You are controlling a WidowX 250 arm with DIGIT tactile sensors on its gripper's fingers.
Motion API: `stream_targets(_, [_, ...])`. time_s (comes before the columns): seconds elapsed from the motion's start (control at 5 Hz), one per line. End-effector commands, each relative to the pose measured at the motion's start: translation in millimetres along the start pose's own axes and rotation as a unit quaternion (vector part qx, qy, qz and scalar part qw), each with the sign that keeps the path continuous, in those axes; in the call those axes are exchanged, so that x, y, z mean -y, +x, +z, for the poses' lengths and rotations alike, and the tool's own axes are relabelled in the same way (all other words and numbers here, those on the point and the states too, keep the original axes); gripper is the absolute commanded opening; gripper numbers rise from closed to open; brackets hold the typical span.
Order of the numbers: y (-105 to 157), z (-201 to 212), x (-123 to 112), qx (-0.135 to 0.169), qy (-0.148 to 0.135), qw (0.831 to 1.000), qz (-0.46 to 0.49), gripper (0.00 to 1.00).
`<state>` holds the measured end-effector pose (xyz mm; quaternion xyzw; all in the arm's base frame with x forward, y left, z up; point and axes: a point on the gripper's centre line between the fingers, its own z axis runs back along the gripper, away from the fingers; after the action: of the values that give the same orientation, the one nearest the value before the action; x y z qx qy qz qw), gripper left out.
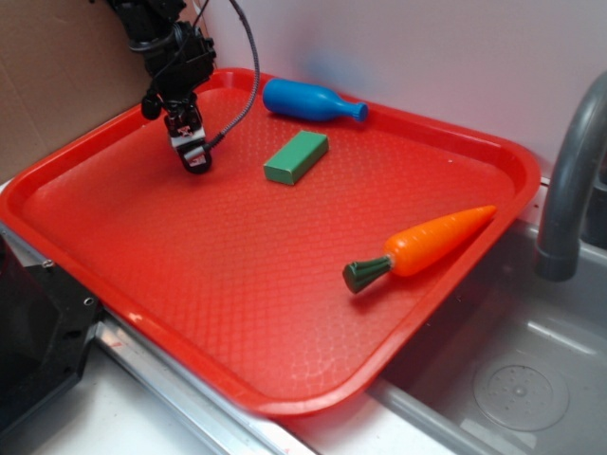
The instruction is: Grab the rock.
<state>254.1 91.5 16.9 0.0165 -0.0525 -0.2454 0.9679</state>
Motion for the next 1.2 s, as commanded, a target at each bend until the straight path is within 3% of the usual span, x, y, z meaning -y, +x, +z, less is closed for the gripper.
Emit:
stream_targets(0.0, [5, 11, 3, 0.011, 0.018, 1.0, 0.007, 0.0])
stream_targets(0.4, [3, 60, 23, 0.02, 0.03, 0.997, 0.065, 0.0])
stream_targets(1.0, [14, 142, 73, 0.015, -0.022, 0.995, 0.091, 0.0])
